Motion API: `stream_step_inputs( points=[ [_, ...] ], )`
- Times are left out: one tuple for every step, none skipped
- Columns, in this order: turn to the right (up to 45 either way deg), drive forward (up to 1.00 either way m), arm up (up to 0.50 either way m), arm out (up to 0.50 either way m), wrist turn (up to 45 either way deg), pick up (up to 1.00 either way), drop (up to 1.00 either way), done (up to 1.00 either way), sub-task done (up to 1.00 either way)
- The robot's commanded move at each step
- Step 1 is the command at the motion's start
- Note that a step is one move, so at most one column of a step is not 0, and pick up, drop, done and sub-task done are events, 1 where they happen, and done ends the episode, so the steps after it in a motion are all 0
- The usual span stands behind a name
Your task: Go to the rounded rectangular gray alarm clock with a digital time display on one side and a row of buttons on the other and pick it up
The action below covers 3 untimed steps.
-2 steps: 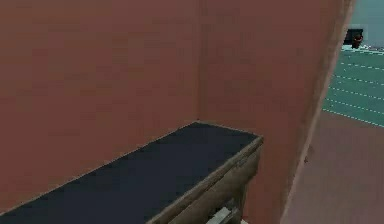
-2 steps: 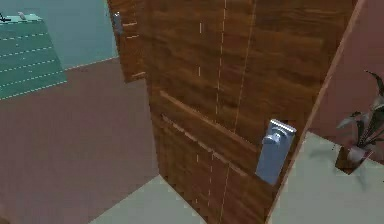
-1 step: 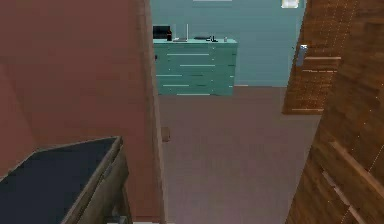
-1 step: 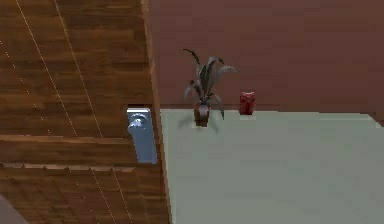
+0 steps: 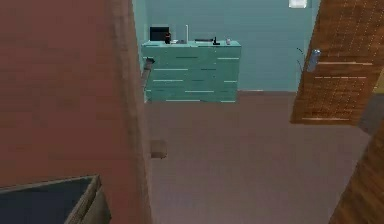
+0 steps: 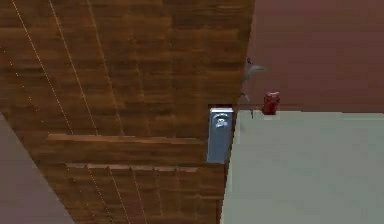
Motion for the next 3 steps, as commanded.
stream_step_inputs(
  points=[
    [12.0,0.0,0.0,0.0,0.0,0.0,0.0,0.0,0.0],
    [0.0,1.0,0.0,0.0,0.0,0.0,0.0,0.0,0.0],
    [0.0,1.0,0.0,0.0,0.0,0.0,0.0,0.0,0.0]
  ],
)
